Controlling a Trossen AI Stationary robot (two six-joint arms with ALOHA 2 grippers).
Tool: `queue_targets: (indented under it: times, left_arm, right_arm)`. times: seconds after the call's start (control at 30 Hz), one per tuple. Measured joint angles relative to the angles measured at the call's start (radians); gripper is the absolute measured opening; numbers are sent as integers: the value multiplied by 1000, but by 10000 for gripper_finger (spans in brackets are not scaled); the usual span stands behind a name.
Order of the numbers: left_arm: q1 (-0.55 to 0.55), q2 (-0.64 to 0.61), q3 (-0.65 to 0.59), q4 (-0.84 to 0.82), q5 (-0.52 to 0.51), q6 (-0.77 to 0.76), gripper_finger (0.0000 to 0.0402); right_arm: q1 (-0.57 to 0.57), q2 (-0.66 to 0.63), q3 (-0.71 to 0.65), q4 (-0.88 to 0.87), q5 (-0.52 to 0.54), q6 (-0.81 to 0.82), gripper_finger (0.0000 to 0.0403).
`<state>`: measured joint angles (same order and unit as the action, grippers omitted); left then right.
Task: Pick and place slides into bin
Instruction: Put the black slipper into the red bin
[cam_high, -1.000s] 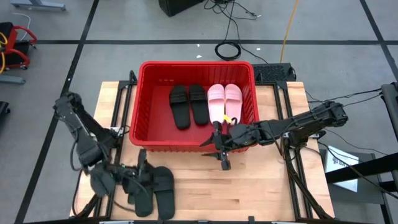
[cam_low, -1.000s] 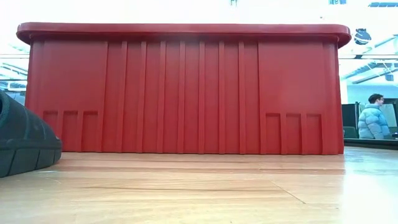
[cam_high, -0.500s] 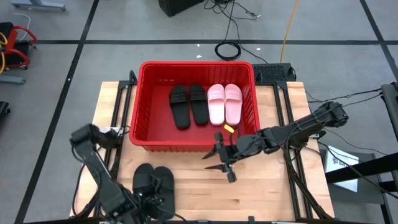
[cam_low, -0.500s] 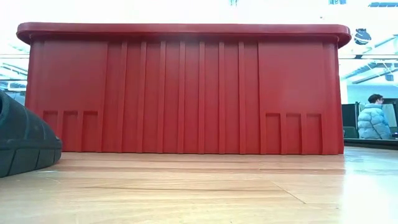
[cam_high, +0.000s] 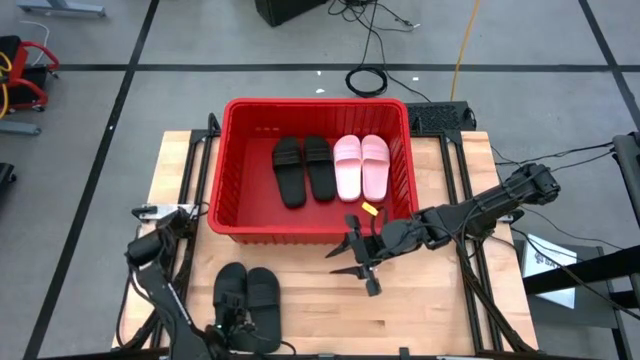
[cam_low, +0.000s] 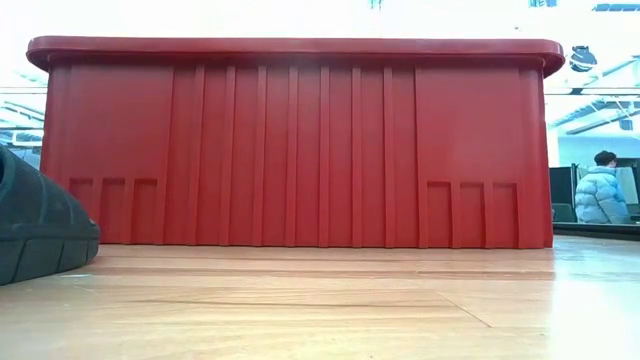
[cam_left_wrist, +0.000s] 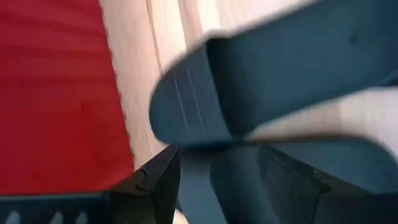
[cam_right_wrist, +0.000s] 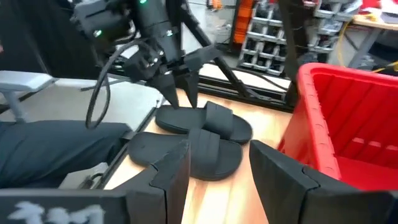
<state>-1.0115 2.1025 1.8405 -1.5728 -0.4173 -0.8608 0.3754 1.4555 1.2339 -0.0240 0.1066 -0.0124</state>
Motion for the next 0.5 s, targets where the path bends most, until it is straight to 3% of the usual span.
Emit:
queue_targets:
  times: [0.13, 0.5]
  left_arm:
    - [-15, 19, -4, 6, 25, -31, 202]
    - [-39, 67, -78, 3, 65, -78, 202]
  right_arm:
    - [0, 0, 0, -1, 57, -2, 155]
    - [0, 0, 0, -2, 51, 0, 155]
